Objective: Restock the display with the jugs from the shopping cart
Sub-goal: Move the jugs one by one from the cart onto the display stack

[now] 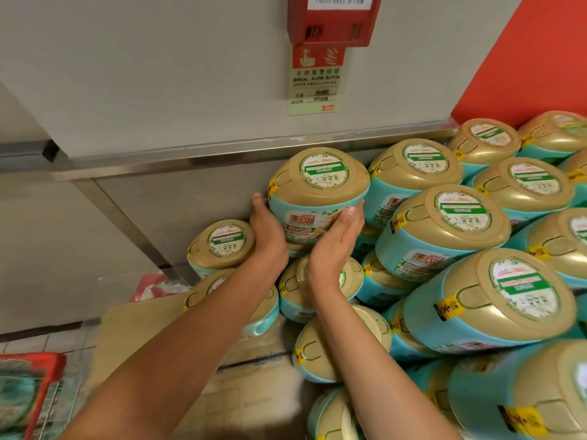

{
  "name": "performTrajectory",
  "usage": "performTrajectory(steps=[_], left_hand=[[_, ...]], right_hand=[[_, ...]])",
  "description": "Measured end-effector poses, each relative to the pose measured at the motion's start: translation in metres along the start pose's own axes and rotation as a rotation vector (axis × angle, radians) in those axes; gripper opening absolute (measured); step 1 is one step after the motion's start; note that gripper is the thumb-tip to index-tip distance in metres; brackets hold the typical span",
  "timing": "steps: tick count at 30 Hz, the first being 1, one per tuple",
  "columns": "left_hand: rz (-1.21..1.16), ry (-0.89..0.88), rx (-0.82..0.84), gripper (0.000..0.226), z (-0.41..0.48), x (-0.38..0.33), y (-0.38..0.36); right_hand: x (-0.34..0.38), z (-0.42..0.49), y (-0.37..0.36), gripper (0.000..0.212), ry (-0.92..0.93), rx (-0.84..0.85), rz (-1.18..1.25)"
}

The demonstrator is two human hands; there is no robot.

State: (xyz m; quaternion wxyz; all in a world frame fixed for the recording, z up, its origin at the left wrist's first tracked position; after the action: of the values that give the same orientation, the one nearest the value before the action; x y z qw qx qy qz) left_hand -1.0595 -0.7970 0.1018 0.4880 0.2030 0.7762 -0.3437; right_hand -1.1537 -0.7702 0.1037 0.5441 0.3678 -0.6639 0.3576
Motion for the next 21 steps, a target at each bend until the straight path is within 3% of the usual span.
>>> performTrajectory(steps=[5,13,17,21], left_hand=[[0.061,0.014,0.084,0.063,-0.002,-0.005,0.007],[0.047,-0.028,0.085,0.051,-0.033,-0.012,0.047],[0.043,-0.050,0.114,0.036,-0.077,-0.022,0.076],[0.032,-0.052,0.153,0.038,-0.134,-0.024,0.105]], right_hand=[[0.000,0.004,0.010,0.050,-0.091,0.068,-0.004],[0.008,-0.024,0.056,0.033,-0.084,0.107,-0.151],[0.008,-0.050,0.086,0.025,-0.093,0.240,-0.196],[0.011,-0.091,0.125,0.025,-0.054,0.423,-0.207]])
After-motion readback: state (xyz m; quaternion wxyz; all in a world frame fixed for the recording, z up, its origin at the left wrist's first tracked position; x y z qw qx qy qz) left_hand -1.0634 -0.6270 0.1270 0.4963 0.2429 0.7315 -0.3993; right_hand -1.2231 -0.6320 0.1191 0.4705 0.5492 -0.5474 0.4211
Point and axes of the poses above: each hand's wrist, its own z-axis towards the middle knuckle, its own y-axis out of the back of the hand, x = y × z, the point moved 1 cm from there along z, towards the middle knuckle, and after that the axes turned 14 degrees about -y, right-handed, at the moved point
